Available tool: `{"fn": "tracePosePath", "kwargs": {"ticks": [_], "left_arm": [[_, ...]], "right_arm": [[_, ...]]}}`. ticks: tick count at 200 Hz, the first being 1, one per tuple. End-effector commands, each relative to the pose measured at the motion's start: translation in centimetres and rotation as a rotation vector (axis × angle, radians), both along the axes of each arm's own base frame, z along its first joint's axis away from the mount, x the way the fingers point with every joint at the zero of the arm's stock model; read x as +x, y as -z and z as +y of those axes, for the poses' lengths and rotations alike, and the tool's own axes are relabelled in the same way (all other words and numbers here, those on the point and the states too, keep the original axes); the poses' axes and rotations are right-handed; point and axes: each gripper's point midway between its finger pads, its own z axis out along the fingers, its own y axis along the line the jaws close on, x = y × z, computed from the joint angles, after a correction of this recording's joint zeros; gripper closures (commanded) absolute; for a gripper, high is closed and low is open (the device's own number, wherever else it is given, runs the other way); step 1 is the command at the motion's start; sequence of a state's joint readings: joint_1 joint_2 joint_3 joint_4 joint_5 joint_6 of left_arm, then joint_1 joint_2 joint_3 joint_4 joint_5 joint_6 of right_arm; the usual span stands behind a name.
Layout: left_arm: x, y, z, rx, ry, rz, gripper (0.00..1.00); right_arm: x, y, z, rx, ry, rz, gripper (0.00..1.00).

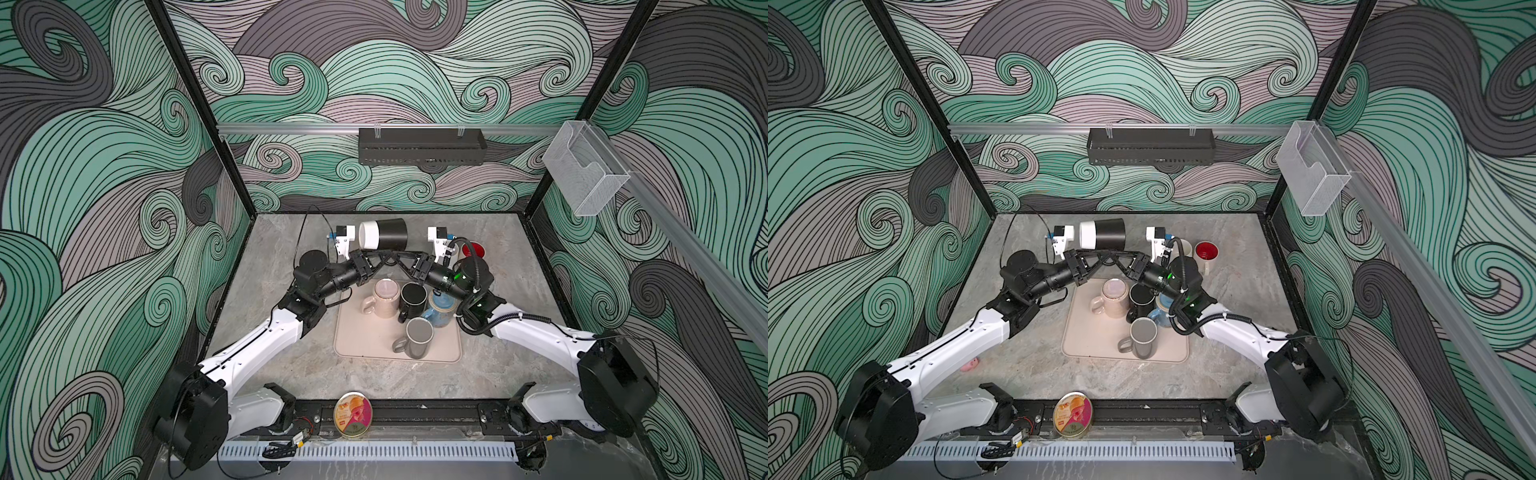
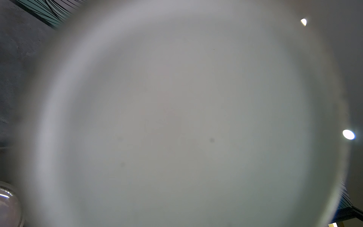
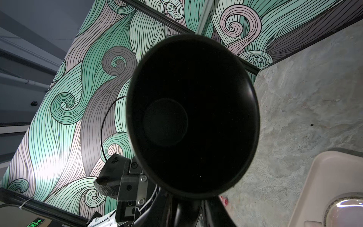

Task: Turn the mug right side up
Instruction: Place the mug at the top-center of the table.

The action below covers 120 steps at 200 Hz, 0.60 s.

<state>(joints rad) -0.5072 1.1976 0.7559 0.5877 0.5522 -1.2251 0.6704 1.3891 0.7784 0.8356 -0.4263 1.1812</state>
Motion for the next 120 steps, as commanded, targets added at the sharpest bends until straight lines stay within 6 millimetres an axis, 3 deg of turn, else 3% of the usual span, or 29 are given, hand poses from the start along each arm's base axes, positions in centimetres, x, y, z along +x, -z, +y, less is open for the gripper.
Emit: {"fn": "tracePosePath", "kwargs": {"ticks": [1,63,78,96,120], "left_arm": [[-2.2,-4.3,-1.4,-0.074,0.106,-0.138,1.00],[-2.0,-3.5,-1.6,-0.062,0.113,-0.117,1.00],[-1.9,-3.3,-1.7,-0.058,0.114,-0.110,1.00],[-1.9,-3.1,-1.7,-0.051,0.113,-0.108,1.00],[-1.8,-2.9,-1.7,-0.030,0.107,-0.107,1.00]], "right_arm": [[-0.4,-3.1,0.7,0.079,-0.045,-0.055,0.73],[-0.4,-3.9,1.0,0.093,-0.061,-0.074,0.80],[-0.5,-4.1,1.2,0.094,-0.068,-0.078,0.86],[-0.5,-4.2,1.3,0.090,-0.073,-0.080,1.00],[-0.5,-4.2,1.3,0.084,-0.079,-0.082,1.00]]}}
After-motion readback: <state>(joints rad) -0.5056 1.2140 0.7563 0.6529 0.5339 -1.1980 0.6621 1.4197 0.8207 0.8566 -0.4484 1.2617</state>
